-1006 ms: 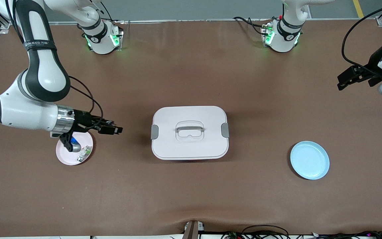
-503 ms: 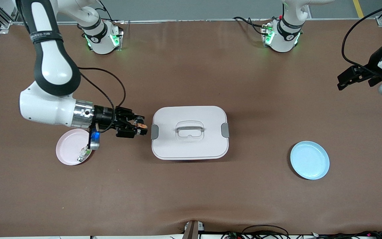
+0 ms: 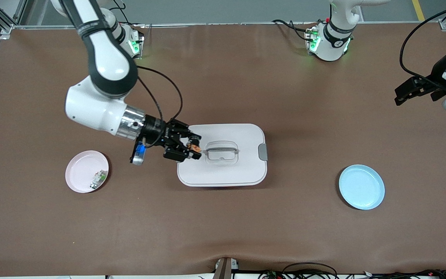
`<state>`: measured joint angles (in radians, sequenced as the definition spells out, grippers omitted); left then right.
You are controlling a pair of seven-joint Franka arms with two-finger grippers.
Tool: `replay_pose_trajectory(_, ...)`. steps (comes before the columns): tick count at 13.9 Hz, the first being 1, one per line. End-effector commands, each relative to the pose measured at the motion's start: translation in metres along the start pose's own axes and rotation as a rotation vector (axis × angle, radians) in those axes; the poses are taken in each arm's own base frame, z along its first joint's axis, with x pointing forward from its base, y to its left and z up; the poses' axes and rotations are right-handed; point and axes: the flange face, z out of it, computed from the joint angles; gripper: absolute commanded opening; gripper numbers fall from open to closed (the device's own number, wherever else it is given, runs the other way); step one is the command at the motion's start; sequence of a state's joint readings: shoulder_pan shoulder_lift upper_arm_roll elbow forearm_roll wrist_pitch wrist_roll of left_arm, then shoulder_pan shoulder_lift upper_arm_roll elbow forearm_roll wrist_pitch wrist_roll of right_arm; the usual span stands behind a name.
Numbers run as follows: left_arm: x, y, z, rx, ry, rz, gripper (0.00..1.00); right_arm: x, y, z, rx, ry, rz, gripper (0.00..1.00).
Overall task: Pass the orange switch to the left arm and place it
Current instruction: 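Lift the switch block with the right gripper over the white box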
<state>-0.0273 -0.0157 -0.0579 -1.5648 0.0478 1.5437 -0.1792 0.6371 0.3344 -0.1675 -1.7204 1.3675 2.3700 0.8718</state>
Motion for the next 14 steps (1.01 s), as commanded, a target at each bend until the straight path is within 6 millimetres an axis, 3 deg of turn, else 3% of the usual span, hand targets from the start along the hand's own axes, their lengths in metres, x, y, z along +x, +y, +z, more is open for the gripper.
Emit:
replay_pose_trajectory(1,0.002,0.000,-0.004,-0.016,-0.010,0.008,1.00,-0.030,-0.010,0.021,0.067,-0.001,0.086,0.08)
replay_pose_trajectory(6,0.003,0.001,0.000,-0.016,-0.016,0.008,1.00,-0.061,-0.016,0.062,0.102,0.000,0.230,0.09)
replay_pose_trajectory(11,0.004,0.003,0.002,-0.015,-0.020,0.012,1.00,-0.047,-0.009,0.082,0.076,0.009,0.323,0.06)
replay_pose_trajectory(14,0.004,0.005,0.003,-0.015,-0.022,0.013,1.00,-0.052,0.004,0.084,-0.015,0.019,0.373,0.05)
